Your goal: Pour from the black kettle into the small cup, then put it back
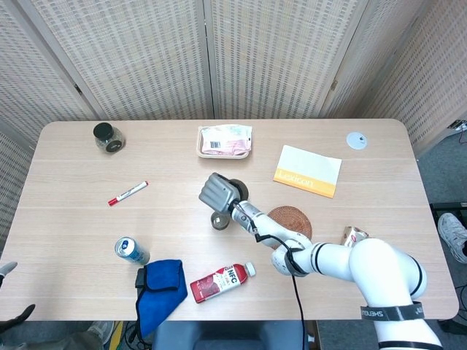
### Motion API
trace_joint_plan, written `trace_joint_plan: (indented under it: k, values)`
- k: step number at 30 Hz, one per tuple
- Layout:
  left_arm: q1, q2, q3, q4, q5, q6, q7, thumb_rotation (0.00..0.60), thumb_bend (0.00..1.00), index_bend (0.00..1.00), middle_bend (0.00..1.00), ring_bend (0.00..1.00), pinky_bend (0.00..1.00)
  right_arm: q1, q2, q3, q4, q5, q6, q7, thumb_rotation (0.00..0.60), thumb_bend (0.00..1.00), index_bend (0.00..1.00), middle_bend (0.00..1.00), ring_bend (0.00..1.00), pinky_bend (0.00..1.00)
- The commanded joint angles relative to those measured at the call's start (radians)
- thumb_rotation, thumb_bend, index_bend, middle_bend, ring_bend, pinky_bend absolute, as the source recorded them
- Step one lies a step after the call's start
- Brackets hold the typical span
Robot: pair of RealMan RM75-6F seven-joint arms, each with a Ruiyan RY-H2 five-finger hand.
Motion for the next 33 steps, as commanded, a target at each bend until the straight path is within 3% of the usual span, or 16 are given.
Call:
trace_joint_plan:
  k: [1,33]
  values:
    - [0.001,-0.002,-0.001,0.002,-0.001,0.000,-0.002,0.600,0.06,0.19,0.02,0.03,0.00,0.010,0.001,-0.014,-0.011,0.011,0.008,-0.022,0.439,0.52,1.00,1.00,0.92,0.55]
    - [0.015,-0.017,-0.008,0.022,-0.005,0.003,-0.016,0.600,0.06,0.19,0.02,0.03,0.00,0.095,-0.011,-0.114,-0.051,0.102,0.059,-0.228,0.438,0.52,1.00,1.00,0.92,0.55]
